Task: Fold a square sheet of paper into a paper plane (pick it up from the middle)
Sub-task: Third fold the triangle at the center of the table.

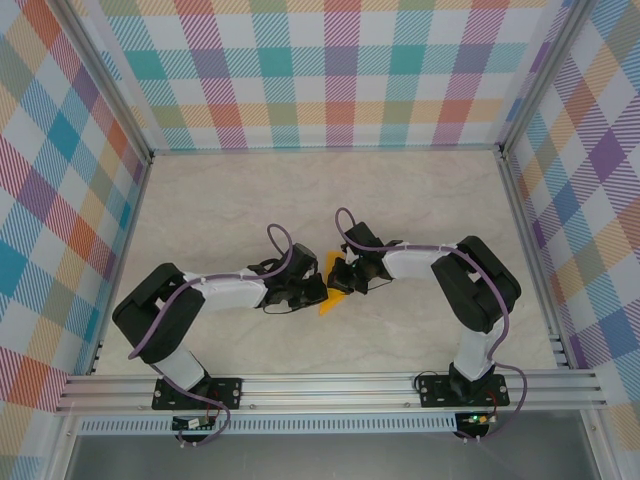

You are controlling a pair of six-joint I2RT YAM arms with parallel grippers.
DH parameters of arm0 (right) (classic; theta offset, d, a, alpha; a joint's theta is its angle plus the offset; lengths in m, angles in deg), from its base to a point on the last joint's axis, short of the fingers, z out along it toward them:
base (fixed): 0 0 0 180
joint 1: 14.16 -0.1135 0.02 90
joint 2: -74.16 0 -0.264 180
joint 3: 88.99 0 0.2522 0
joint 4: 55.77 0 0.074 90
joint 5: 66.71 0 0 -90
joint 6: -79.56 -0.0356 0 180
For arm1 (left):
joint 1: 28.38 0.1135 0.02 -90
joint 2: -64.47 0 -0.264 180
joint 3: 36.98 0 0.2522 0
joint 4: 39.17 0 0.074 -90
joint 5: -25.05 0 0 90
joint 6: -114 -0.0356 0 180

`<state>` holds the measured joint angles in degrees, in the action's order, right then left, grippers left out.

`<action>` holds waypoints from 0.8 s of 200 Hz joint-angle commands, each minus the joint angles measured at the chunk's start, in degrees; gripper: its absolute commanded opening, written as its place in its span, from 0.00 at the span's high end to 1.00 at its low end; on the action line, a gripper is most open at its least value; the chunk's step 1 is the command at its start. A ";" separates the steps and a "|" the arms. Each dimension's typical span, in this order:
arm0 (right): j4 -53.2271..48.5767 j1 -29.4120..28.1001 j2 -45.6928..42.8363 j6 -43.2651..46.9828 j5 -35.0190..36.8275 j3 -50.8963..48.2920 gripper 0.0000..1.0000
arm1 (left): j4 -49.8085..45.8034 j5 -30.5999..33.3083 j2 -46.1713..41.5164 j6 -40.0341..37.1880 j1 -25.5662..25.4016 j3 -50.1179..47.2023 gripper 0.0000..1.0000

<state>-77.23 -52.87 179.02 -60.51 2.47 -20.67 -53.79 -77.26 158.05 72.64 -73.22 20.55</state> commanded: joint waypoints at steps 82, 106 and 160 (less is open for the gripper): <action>-3.44 -0.30 -1.59 0.49 1.33 0.10 0.95 | 3.23 -1.39 2.12 0.14 -0.55 -0.05 0.91; -3.32 -0.30 -1.27 0.47 1.31 0.10 0.95 | 3.59 -1.61 2.22 0.09 -0.59 -0.26 0.91; -3.11 -0.30 -0.27 -0.16 1.31 -0.07 0.95 | 4.25 -2.10 2.97 -0.48 -0.67 -0.58 0.91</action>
<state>-78.00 -52.87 178.69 -60.55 2.90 -20.67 -52.26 -77.96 159.66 72.62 -73.22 20.48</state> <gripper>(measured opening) 0.057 0.093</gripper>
